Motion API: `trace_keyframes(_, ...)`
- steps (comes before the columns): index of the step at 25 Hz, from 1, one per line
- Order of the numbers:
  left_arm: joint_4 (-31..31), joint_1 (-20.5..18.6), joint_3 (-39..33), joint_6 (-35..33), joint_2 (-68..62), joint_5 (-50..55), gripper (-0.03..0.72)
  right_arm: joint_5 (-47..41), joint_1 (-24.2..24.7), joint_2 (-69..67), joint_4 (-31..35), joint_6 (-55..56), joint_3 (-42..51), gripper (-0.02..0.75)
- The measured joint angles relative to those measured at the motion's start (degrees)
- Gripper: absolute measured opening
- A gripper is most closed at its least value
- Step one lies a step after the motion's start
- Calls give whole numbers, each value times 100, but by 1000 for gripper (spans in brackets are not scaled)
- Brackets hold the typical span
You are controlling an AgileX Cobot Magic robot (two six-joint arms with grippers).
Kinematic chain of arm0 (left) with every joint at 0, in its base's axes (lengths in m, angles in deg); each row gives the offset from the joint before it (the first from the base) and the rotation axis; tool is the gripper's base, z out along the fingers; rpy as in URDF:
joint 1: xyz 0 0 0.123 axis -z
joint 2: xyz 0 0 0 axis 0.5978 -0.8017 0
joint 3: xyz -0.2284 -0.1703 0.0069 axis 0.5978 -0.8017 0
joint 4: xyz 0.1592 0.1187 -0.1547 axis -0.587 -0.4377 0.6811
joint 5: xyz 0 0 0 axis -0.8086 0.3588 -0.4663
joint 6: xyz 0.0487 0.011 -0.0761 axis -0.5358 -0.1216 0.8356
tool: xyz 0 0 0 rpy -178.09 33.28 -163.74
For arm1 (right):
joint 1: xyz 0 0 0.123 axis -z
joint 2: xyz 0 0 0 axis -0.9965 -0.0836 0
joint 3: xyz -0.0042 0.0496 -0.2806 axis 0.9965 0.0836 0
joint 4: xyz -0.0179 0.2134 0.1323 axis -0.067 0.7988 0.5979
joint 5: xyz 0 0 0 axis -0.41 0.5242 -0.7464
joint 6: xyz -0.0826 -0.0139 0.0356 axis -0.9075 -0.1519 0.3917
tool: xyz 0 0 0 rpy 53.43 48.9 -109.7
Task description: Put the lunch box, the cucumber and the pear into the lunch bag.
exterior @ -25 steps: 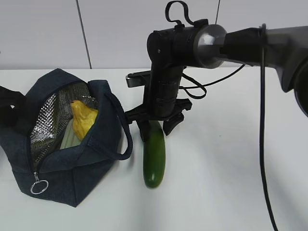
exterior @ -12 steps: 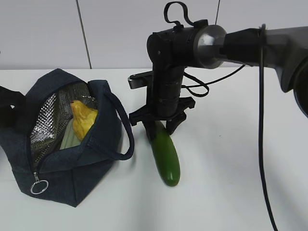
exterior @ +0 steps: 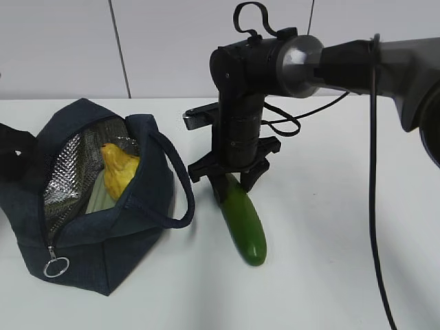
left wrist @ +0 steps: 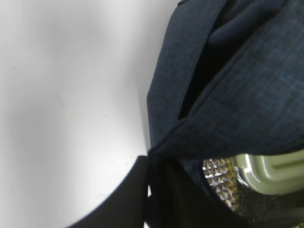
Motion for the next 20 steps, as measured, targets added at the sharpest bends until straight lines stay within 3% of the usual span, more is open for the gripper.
trace_keyframes(7, 0, 0, 0, 0, -5, 0, 17, -194, 0, -262, 11, -64, 0, 479)
trace_keyframes(20, 0, 0, 0, 0, -5, 0, 17, -343, 0, -198, -47, -82, 0, 430)
